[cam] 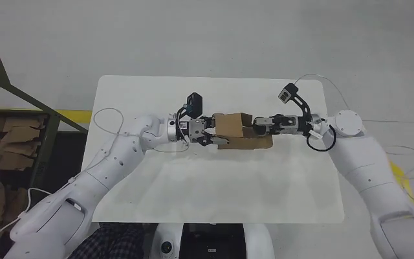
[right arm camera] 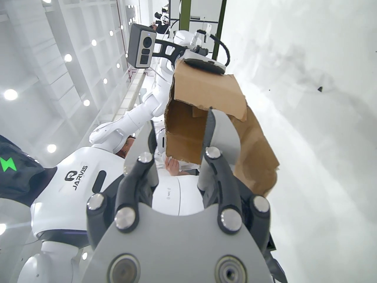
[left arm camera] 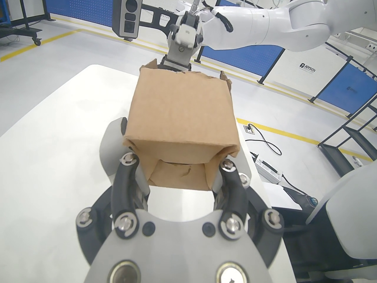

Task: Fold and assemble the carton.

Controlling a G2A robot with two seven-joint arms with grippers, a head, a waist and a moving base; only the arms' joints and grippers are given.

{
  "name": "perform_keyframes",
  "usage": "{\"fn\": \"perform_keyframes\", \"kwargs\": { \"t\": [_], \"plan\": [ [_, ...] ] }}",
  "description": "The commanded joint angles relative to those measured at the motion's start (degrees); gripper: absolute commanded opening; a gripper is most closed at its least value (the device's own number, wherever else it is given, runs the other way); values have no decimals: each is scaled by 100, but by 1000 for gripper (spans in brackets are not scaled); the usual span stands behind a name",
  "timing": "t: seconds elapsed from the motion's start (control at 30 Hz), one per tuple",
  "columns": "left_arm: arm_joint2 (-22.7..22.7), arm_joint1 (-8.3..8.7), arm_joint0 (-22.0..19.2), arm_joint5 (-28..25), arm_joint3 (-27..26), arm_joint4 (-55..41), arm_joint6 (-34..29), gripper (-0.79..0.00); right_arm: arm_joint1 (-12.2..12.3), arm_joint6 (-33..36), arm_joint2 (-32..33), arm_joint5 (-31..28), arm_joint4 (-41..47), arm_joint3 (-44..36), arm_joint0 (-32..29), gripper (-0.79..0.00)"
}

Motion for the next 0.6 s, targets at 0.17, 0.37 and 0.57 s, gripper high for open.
{"fn": "perform_keyframes", "kwargs": {
  "t": [0.17, 0.37, 0.57],
  "plan": [
    [-67, -21, 44, 0, -44, 61, -59, -271, 93, -435, 185, 219, -542, -711, -334, -785],
    [-104, -49, 44, 0, -55, 77, -93, -271, 119, -527, 288, 321, -703, -1044, -472, -785],
    [-112, -90, 37, 0, -27, 78, -124, -271, 119, -635, 318, 404, -889, -1214, -555, -785]
  ]
}}
